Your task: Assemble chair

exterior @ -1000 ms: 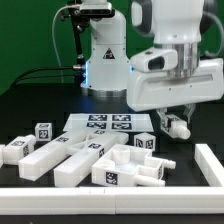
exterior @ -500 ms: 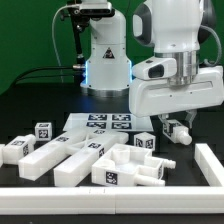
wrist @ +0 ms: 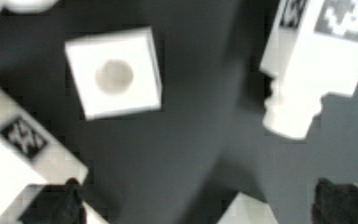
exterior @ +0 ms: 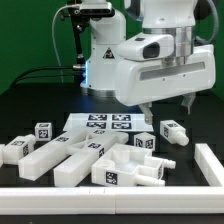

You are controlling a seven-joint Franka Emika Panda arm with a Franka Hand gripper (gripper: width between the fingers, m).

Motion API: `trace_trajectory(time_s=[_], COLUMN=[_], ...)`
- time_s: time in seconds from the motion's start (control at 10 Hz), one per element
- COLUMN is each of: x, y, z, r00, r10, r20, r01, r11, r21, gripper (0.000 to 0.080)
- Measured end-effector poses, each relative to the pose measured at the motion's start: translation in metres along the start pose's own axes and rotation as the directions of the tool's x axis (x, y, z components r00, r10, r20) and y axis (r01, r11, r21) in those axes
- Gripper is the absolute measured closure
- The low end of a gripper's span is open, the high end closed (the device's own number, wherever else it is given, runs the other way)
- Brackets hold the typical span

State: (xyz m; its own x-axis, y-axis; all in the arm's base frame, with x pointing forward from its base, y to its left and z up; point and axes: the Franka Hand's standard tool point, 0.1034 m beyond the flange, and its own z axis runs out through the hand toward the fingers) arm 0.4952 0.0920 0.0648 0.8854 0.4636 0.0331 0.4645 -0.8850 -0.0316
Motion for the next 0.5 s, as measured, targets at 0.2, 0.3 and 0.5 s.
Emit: trace_trajectory(time_s=[0.2,0.3,0.5], x=[-0.004,-0.004,0.011], y=[-0.001,0.000,0.029], z=[0.002,0.003,0.003], r00=[1.000,1.000,0.989], r10=[0.004,0.003,-0.139], r20=[0.007,0.007,0.050], r01=[-0.004,-0.003,0.139], r11=[1.000,1.000,0.990], r21=[0.004,0.004,0.015], gripper=[0.0152,0.0151,0.0151])
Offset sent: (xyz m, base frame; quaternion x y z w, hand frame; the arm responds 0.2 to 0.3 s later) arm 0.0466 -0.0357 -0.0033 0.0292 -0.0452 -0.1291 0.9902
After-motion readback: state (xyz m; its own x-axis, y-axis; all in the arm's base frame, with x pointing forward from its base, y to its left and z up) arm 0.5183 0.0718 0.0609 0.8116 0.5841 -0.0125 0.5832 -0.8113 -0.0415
